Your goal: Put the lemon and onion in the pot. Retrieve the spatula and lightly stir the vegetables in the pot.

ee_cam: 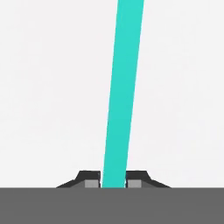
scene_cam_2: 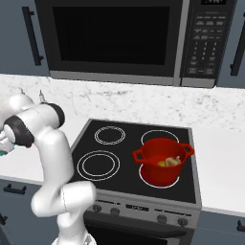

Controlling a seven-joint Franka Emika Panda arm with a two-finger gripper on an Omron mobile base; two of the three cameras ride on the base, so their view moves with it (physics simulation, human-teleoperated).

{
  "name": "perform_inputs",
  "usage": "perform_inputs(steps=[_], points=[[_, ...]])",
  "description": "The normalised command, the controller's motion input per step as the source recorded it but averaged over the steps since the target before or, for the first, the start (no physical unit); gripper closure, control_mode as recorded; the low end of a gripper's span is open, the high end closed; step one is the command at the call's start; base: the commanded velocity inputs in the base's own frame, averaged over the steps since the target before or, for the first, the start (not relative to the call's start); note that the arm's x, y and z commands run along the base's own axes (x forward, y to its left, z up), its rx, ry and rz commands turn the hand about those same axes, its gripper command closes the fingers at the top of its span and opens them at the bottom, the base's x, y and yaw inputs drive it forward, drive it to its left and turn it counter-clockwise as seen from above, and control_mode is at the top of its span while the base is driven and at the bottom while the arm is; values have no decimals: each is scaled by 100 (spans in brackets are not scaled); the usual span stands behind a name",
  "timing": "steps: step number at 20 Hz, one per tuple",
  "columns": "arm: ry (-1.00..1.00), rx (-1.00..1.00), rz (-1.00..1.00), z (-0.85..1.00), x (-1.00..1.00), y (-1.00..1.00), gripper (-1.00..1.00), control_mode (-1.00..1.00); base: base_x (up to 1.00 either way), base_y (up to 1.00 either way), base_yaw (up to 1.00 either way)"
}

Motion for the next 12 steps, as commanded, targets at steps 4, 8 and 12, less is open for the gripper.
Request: perform_inputs(steps=[4, 8, 12], points=[[-12, 2, 0, 72, 0, -39, 100, -100, 0, 0, 0], [-3, 9, 5, 25, 0, -49, 100, -100, 0, 0, 0], [0, 10, 2, 0, 0, -28, 100, -100, 0, 0, 0]])
